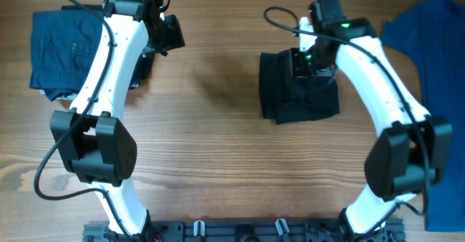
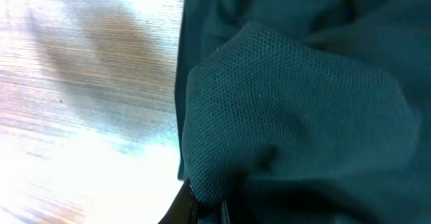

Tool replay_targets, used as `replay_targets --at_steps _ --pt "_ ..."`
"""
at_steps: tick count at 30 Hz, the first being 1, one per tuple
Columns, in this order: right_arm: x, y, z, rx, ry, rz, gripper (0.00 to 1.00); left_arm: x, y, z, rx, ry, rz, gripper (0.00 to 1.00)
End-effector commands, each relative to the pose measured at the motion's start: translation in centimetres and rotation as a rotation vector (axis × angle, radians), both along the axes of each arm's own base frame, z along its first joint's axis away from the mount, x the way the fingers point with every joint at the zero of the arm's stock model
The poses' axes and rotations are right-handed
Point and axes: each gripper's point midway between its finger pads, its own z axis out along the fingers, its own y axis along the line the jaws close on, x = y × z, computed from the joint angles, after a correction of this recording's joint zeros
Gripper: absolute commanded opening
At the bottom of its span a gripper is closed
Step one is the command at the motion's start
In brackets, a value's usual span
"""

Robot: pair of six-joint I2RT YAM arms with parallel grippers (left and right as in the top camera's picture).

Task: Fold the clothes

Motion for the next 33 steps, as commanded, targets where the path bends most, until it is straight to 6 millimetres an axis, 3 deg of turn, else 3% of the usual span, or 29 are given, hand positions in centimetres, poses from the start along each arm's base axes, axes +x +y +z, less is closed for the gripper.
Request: replay_targets --at_steps 1,6,8,9,12,15,16,18,19,23,24,26,33 --pt "0.2 2.0 -2.6 -0.007 0.037 0.014 0.05 -0.1 0.2 -0.8 0.009 0.019 0.011 0.58" --pt "0.3 4.1 -4.2 0.01 0.057 0.007 0.07 -0.1 0.2 -0.8 0.009 0.019 0.011 0.58" --pt "0.3 4.5 -4.2 0.012 0.05 0.015 0.18 -0.1 0.1 -0.8 0.009 0.019 0.011 0.59" --pt "0.5 4.6 -4.0 0.014 0.042 0.016 0.3 -0.1 0.1 -0.8 0.009 0.019 0.011 0.59" --pt "1.4 4.9 -2.7 0.054 -0.005 0.057 0.44 0.2 0.1 -0.7 0.006 0.005 0.011 0.59" --pt "2.1 5.1 0.1 0.12 -0.056 0.118 0.47 0.8 -0.2 -0.5 -0.01 -0.019 0.007 0.59" --pt "2.3 4.6 1.5 0.126 -0.078 0.109 0.47 1.0 -0.6 -0.4 -0.031 -0.025 0.0 0.53" --pt "2.6 3.1 3.9 0.132 -0.124 0.081 0.49 1.2 -2.0 -0.1 -0.106 -0.036 -0.027 0.14" --pt "2.6 2.2 4.9 0.134 -0.142 0.061 0.5 1.4 -3.3 0.2 -0.169 -0.042 -0.054 0.04" --pt "1.5 -1.5 7.1 0.122 -0.141 -0.006 0.45 1.5 -7.6 1.3 -0.348 -0.065 -0.16 0.04" --pt "1.1 -2.4 7.0 0.113 -0.122 -0.024 0.35 1.5 -9.0 1.6 -0.387 -0.07 -0.193 0.04" --pt "0.2 -4.0 6.4 0.101 -0.072 -0.044 0.04 1.1 -11.5 1.7 -0.439 -0.07 -0.25 0.04" --pt "-2.6 -4.9 2.4 0.142 0.053 -0.028 0.04 -0.6 -21.0 -1.7 -0.533 -0.039 -0.497 0.04"
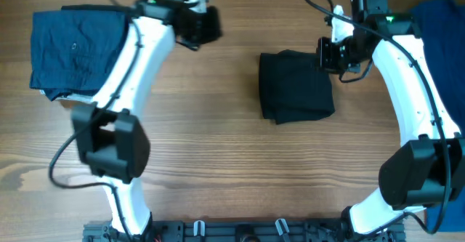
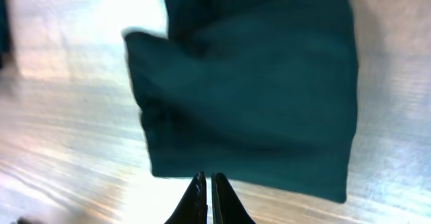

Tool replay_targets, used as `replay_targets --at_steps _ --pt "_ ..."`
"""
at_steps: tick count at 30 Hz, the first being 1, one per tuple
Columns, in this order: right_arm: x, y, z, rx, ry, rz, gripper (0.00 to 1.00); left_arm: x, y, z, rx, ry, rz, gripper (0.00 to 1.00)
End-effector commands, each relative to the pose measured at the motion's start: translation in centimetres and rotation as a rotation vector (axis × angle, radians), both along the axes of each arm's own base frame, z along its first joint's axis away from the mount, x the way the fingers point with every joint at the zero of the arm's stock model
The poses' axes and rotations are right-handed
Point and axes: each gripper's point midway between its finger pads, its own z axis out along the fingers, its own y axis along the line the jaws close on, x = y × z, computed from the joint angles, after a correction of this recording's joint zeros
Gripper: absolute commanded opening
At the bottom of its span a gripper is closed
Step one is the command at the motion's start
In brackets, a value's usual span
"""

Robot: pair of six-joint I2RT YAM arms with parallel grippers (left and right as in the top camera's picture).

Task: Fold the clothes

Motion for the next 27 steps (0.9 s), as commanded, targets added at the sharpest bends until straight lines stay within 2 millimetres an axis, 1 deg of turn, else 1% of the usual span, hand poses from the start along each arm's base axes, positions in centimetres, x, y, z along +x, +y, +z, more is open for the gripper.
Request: replay_targets --at_steps 1,2,4,5,7,8,13,17,20,23,25,27 --pt "-2.0 0.9 -2.3 0.069 0.055 0.085 0.05 -2.4 -6.9 -3.3 -0.114 0.055 -0.209 0.04" --pt "-2.3 1.2 -2.6 0.097 0.055 0.106 0.04 -2.7 -8.1 -3.4 -0.16 0.061 -0.251 0.04" --pt "-2.6 1.5 -3.5 0.145 0.05 0.121 0.04 -3.7 -10.6 -3.1 -0.284 0.066 -0.354 0.04" --pt "-2.5 1.6 -3.9 0.171 0.043 0.121 0.04 -4.0 -11.5 -3.0 -0.332 0.07 -0.389 0.04" --pt "-2.3 1.5 -4.7 0.214 0.015 0.122 0.04 -4.4 -12.6 -3.4 -0.382 0.078 -0.427 0.04" --pt "-2.1 1.5 -5.1 0.23 0.002 0.117 0.04 -4.4 -12.9 -4.1 -0.382 0.082 -0.432 0.04" --pt "-2.4 1.2 -8.1 0.23 -0.03 0.115 0.04 -4.2 -13.2 -6.6 -0.371 0.111 -0.429 0.04" --pt "-3.0 1.2 -10.1 0.229 -0.042 0.115 0.04 -3.5 -12.9 -9.5 -0.317 0.124 -0.397 0.04" --pt "-4.0 1.2 -11.4 0.229 -0.03 0.113 0.04 -2.8 -12.6 -11.5 -0.279 0.119 -0.374 0.04" --pt "-5.4 1.2 -12.6 0.23 0.024 0.081 0.04 -1.6 -12.1 -13.5 -0.218 0.105 -0.317 0.05" --pt "-6.2 1.2 -13.1 0.232 0.045 0.079 0.04 -0.3 -11.3 -14.8 -0.15 0.089 -0.239 0.05" --pt "-6.7 1.2 -13.7 0.229 0.058 0.077 0.04 0.7 -10.8 -15.5 -0.109 0.064 -0.195 0.04"
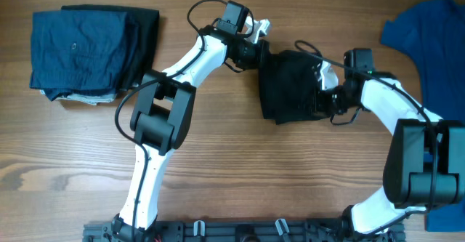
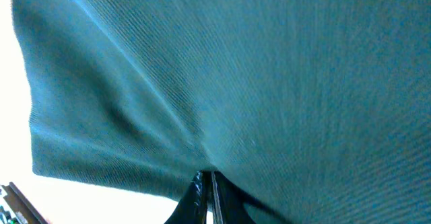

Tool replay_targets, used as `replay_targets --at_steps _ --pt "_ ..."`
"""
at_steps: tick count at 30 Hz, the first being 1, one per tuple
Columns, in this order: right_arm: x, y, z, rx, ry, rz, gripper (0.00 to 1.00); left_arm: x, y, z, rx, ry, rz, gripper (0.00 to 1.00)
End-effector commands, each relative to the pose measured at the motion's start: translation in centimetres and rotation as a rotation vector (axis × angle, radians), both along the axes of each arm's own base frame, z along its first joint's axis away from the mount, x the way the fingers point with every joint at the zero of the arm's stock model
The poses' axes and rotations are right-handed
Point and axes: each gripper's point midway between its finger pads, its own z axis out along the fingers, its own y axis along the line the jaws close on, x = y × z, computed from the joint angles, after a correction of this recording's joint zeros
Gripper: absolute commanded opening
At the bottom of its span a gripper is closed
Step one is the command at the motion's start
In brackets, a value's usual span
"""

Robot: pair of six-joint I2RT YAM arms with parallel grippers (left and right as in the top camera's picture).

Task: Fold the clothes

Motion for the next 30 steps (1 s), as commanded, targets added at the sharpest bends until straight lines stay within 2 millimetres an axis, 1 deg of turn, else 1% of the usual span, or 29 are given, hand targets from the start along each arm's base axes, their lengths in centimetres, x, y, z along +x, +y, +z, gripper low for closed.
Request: replay_targets --at_steps 1,3,5,7,10,11,12,13,14,15,16,18,20,21,22,23,26,28,30 --pt "-1.4 0.4 -1.0 0.017 0.037 0.0 0.04 2.4 1.5 -2.9 0.128 -0.048 0.125 0.05" --pt "-1.5 0.4 -1.2 0.017 0.036 0.0 0.04 3.2 1.5 -2.8 0.126 -0.086 0.139 0.05" --pt "-1.5 0.4 -1.2 0.018 0.033 -0.002 0.04 4.4 1.3 -2.1 0.119 -0.148 0.155 0.04" --pt "-1.4 0.4 -1.2 0.02 0.032 -0.002 0.04 5.3 1.4 -0.4 0.102 -0.182 0.163 0.04" --pt "-1.1 1.0 -0.3 0.064 0.026 0.007 0.04 6.5 1.9 4.0 0.073 -0.234 0.184 0.04" --pt "-0.9 1.4 0.5 0.093 0.021 0.012 0.04 6.8 2.1 5.9 0.059 -0.259 0.192 0.04" --pt "-0.5 2.0 1.7 0.138 0.011 0.022 0.04 7.1 2.4 8.3 0.042 -0.29 0.202 0.04" --pt "-0.2 2.5 2.9 0.177 0.003 0.027 0.04 7.2 2.7 9.9 0.031 -0.31 0.209 0.04" --pt "0.2 2.9 4.2 0.208 -0.01 0.032 0.04 7.2 3.0 12.0 0.015 -0.339 0.216 0.04" --pt "0.5 3.1 5.1 0.224 -0.022 0.036 0.05 7.1 3.2 13.2 0.008 -0.354 0.22 0.04" --pt "1.0 3.1 6.5 0.225 -0.043 0.036 0.04 6.8 3.5 14.7 0.0 -0.368 0.224 0.04" --pt "1.9 2.8 8.4 0.204 -0.086 0.037 0.04 6.2 4.0 16.0 0.002 -0.366 0.227 0.04" --pt "3.1 2.2 9.7 0.156 -0.131 0.021 0.12 5.3 4.4 15.8 0.024 -0.324 0.224 0.04" --pt "3.9 1.6 9.8 0.113 -0.153 0.001 0.14 4.8 4.6 15.2 0.041 -0.29 0.223 0.04" --pt "4.8 0.8 9.7 0.06 -0.177 -0.026 0.14 4.0 4.8 14.2 0.067 -0.243 0.216 0.04" --pt "5.3 0.3 9.5 0.031 -0.194 -0.037 0.13 3.5 4.8 13.4 0.083 -0.213 0.209 0.04" --pt "6.9 -1.1 8.4 -0.061 -0.237 -0.062 0.11 1.7 4.6 10.4 0.142 -0.109 0.182 0.04" --pt "7.7 -1.5 7.6 -0.082 -0.248 -0.069 0.11 0.5 4.3 8.4 0.175 -0.05 0.163 0.04" --pt "8.6 -1.5 6.3 -0.084 -0.251 -0.068 0.11 -0.7 4.2 6.6 0.208 0.007 0.145 0.04"
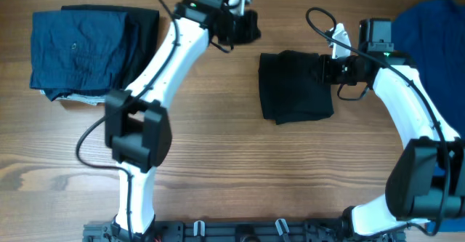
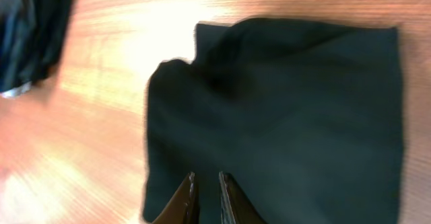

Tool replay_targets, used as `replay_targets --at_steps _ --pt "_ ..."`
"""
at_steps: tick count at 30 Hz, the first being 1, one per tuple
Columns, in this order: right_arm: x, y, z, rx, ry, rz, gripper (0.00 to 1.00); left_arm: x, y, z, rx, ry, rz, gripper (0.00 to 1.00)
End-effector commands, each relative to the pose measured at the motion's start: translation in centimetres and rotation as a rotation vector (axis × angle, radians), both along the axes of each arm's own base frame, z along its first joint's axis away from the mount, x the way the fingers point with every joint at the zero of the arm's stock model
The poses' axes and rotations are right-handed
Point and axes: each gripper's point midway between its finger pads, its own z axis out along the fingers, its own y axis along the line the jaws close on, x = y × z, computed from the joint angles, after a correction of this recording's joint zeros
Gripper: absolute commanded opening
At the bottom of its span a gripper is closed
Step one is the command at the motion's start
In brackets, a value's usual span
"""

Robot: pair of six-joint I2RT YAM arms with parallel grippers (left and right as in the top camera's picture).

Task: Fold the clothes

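Observation:
A black garment (image 1: 294, 86) (image 2: 283, 109) lies folded into a rough rectangle at the table's middle, one edge bulging a little. My right gripper (image 1: 327, 69) (image 2: 207, 178) hovers at its right edge. Its fingers (image 2: 190, 190) stand slightly apart over the cloth, gripping nothing. My left gripper (image 1: 245, 25) sits beyond the garment's far left corner, clear of it. The overhead view does not show how its jaws stand.
A stack of folded dark blue and black clothes (image 1: 83, 49) sits at the far left. A blue shirt (image 1: 429, 35) lies spread at the right edge. Bare wood surrounds the black garment.
Both grippers have left the black garment's edges. The left is now farther back on the table and the right is by the upper right edge, fingers slightly parted. The garment lies as before.
At first my right gripper was down on the black garment and the left was by the stack. Then both were clear of the folded garment. Then both were at its edges, left at the far corner, right at the near right. Now both are off it.

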Motion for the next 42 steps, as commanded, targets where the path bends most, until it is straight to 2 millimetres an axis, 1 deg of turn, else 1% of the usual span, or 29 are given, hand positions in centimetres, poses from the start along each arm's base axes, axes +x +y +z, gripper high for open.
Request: replay_targets --at_steps 1,4,5,8,10,12,14,16,18,21,22,23,25,27,29,31,33,35,38,40,42 --pt "1.4 -1.0 -3.4 -0.061 0.032 -0.034 0.11 -2.3 -0.7 -5.4 0.067 0.14 -0.026 0.04" --pt "2.7 -1.0 -5.7 -0.062 0.027 -0.033 0.11 -3.4 -1.4 -6.7 0.063 0.193 -0.053 0.04" --pt "3.6 -1.1 -7.2 -0.065 0.018 -0.031 0.11 -4.1 -2.0 -6.8 0.047 0.214 -0.074 0.04" --pt "4.5 -1.1 -9.9 -0.066 0.02 -0.032 0.11 -5.0 -2.4 -7.0 0.049 0.238 -0.095 0.04" --pt "4.5 -1.1 -11.8 -0.061 0.043 -0.029 0.1 -5.5 -2.3 -7.2 0.062 0.245 -0.117 0.04" --pt "4.1 -0.7 -12.7 -0.042 0.07 -0.02 0.08 -6.0 -1.8 -7.5 0.087 0.249 -0.14 0.04" --pt "3.8 -0.3 -12.6 -0.015 0.077 -0.007 0.07 -6.2 -1.3 -7.8 0.118 0.246 -0.144 0.04" --pt "4.0 0.4 -11.4 0.029 0.052 0.012 0.07 -5.9 -0.8 -8.1 0.15 0.232 -0.134 0.04" --pt "4.4 0.9 -9.6 0.062 0.015 0.028 0.07 -5.5 -0.8 -8.1 0.151 0.206 -0.147 0.04" --pt "4.9 1.6 -5.3 0.104 -0.071 0.053 0.08 -4.9 -1.1 -7.9 0.137 0.177 -0.143 0.04" --pt "4.8 1.7 -4.1 0.107 -0.092 0.056 0.08 -4.6 -1.2 -7.8 0.133 0.166 -0.142 0.04" --pt "4.7 1.7 -2.3 0.108 -0.123 0.06 0.08 -4.5 -1.3 -7.7 0.129 0.158 -0.142 0.04" --pt "4.0 1.7 0.9 0.104 -0.168 0.063 0.07 -4.1 -1.6 -7.5 0.12 0.136 -0.143 0.04" --pt "2.9 1.8 3.7 0.102 -0.194 0.065 0.06 -3.7 -1.8 -7.4 0.111 0.117 -0.143 0.04" --pt "1.5 1.8 5.4 0.103 -0.192 0.064 0.05 -3.3 -2.1 -7.2 0.101 0.097 -0.141 0.04" --pt "0.1 1.9 5.8 0.101 -0.157 0.067 0.04 -3.0 -2.3 -7.0 0.094 0.082 -0.14 0.05" --pt "-1.3 1.9 5.0 0.091 -0.101 0.086 0.04 -2.9 -2.4 -6.9 0.09 0.074 -0.141 0.06" --pt "-2.3 1.6 3.5 0.069 -0.044 0.092 0.04 -2.8 -2.5 -7.0 0.089 0.071 -0.143 0.07" --pt "-3.7 0.8 0.1 0.01 0.033 0.082 0.04 -2.8 -2.9 -7.6 0.09 0.072 -0.15 0.08" --pt "-4.3 0.6 -1.9 0.0 0.058 0.079 0.04 -3.0 -3.3 -8.4 0.092 0.081 -0.152 0.08" --pt "-4.8 0.7 -4.0 0.001 0.065 0.077 0.04 -3.2 -3.7 -9.8 0.096 0.109 -0.145 0.08"
